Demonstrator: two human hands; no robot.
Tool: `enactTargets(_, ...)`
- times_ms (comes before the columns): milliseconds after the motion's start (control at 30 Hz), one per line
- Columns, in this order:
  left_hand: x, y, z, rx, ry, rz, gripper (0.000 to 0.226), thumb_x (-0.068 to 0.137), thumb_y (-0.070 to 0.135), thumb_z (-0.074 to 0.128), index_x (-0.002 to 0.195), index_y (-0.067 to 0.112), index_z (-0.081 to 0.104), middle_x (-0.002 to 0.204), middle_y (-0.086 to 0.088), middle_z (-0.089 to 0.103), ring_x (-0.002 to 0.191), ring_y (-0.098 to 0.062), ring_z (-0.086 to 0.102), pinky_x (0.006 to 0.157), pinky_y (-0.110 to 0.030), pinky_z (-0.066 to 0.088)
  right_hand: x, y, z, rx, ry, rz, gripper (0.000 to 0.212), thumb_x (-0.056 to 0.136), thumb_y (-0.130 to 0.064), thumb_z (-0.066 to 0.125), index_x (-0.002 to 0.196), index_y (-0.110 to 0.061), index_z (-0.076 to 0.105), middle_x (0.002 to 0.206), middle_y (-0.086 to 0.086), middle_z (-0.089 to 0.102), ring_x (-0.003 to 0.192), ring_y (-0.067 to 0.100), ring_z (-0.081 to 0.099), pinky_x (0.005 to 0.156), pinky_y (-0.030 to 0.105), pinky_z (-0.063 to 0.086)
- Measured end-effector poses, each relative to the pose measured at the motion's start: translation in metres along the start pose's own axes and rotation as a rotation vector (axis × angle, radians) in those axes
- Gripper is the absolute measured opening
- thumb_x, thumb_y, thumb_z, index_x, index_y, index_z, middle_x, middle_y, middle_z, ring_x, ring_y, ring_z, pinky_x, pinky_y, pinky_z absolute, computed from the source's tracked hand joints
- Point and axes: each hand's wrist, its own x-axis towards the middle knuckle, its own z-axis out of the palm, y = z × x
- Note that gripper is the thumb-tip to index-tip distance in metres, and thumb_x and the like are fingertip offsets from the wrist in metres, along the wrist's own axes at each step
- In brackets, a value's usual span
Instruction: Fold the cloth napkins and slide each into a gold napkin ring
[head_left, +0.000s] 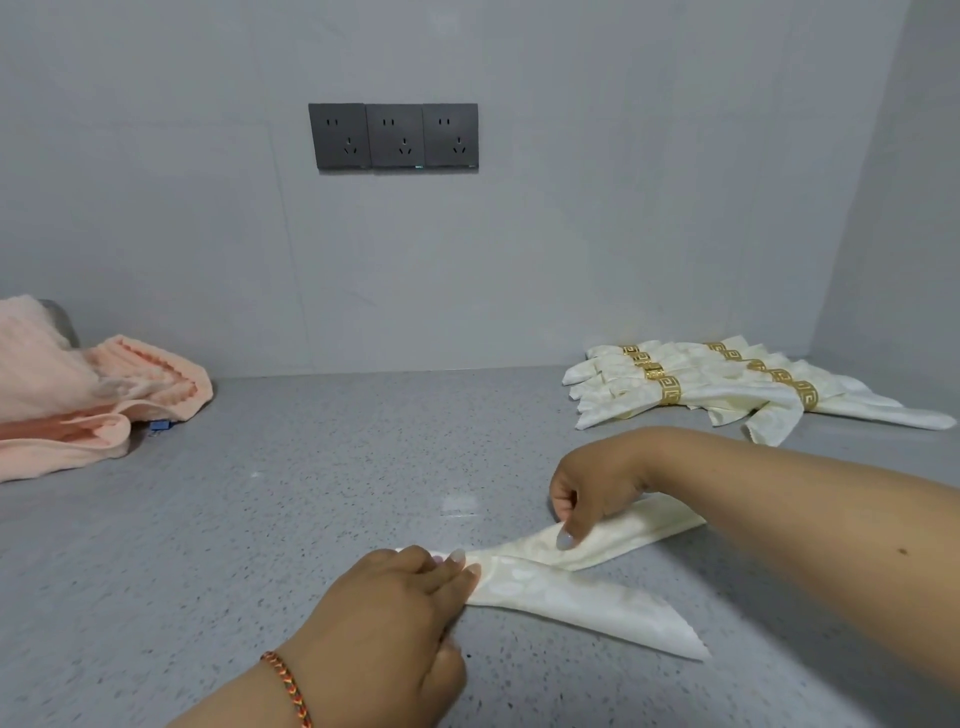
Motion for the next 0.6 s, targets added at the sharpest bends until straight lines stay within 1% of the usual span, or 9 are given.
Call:
enactTargets(67,-0.001,0.0,0.0,-0.001,-0.012,0.001,0.059,0.06,0.041,0.042,0.107,0.026,0.075,0.103,0.014,0.073,0.083,-0.001,0.067,0.071,-0.013,0.05,-0.002,-0.002,-0.001,0.005,0.035,-0.012,0.02,0.083,-0.032,0.072,0.08,-0.024,0.055,0.077,-0.011,0.051,0.071,0.008,0.045,0.064,0.022,0.035)
enactTargets(167,-0.001,-0.001,0.0,0.003,-0.036,0.002,0.059,0.061,0.041,0.044,0.109,0.025,0.074,0.107,0.014,0.072,0.084,-0.002,0.066,0.071,-0.014,0.052,-0.008,-0.007,-0.002,-0.03,0.102,-0.049,0.025,0.082,-0.018,0.072,0.091,-0.019,0.049,0.08,-0.009,0.048,0.071,0.011,0.043,0.06,0.024,0.034)
enactTargets(233,-0.002,0.0,-0.002,0.006,-0.038,-0.006,0.059,0.062,0.041,0.044,0.109,0.023,0.074,0.106,0.013,0.073,0.085,-0.003,0.067,0.07,-0.015,0.053,-0.013,-0.013,-0.004,-0.109,0.128,-0.088,0.016,0.084,-0.009,0.065,0.087,-0.019,0.053,0.078,-0.011,0.049,0.068,0.008,0.043,0.058,0.019,0.034)
enactTargets(300,-0.002,0.0,-0.003,0.003,-0.047,-0.016,0.058,0.062,0.041,0.044,0.109,0.023,0.074,0.105,0.013,0.073,0.085,-0.003,0.067,0.07,-0.015,0.053,-0.018,-0.021,-0.006,-0.193,0.123,-0.092,0.018,0.086,-0.003,0.057,0.083,-0.019,0.064,0.08,-0.013,0.054,0.07,0.006,0.046,0.058,0.016,0.036)
enactTargets(333,-0.002,0.0,-0.003,0.004,-0.058,-0.019,0.058,0.063,0.042,0.044,0.109,0.024,0.074,0.105,0.013,0.073,0.085,-0.003,0.067,0.071,-0.015,0.053,-0.021,-0.025,-0.007,-0.232,0.11,-0.085,0.023,0.088,-0.002,0.053,0.086,-0.018,0.069,0.087,-0.011,0.058,0.075,0.008,0.048,0.062,0.016,0.038)
enactTargets(400,-0.003,0.001,-0.004,0.013,-0.086,-0.019,0.058,0.063,0.042,0.043,0.109,0.025,0.074,0.104,0.014,0.073,0.084,-0.002,0.066,0.071,-0.015,0.051,-0.026,-0.032,-0.012,-0.292,0.062,-0.061,0.034,0.092,-0.001,0.044,0.101,-0.016,0.073,0.101,-0.007,0.056,0.087,0.013,0.05,0.068,0.017,0.039)
enactTargets(500,-0.003,0.002,-0.008,0.01,-0.119,-0.046,0.058,0.063,0.043,0.041,0.107,0.027,0.075,0.101,0.016,0.073,0.082,0.0,0.065,0.069,-0.012,0.049,-0.03,-0.035,-0.022,-0.326,-0.101,-0.022,0.047,0.094,0.004,0.036,0.123,-0.02,0.064,0.103,-0.007,0.052,0.094,0.015,0.05,0.066,0.012,0.037)
enactTargets(567,-0.002,0.003,-0.014,0.027,-0.108,-0.063,0.062,0.069,0.041,0.034,0.118,0.027,0.069,0.111,0.015,0.071,0.089,-0.002,0.063,0.073,-0.015,0.049,-0.031,-0.035,-0.027,-0.334,-0.192,-0.02,0.05,0.093,0.007,0.041,0.13,-0.02,0.059,0.098,-0.009,0.055,0.087,0.01,0.052,0.065,0.009,0.036)
enactTargets(600,-0.001,0.002,-0.016,0.042,-0.103,-0.065,0.07,0.072,0.041,0.025,0.131,0.026,0.059,0.125,0.013,0.065,0.101,-0.006,0.059,0.082,-0.02,0.047,-0.031,-0.035,-0.028,-0.35,-0.213,-0.031,0.048,0.092,0.007,0.047,0.131,-0.019,0.058,0.099,-0.007,0.056,0.084,0.006,0.052,0.064,0.008,0.036)
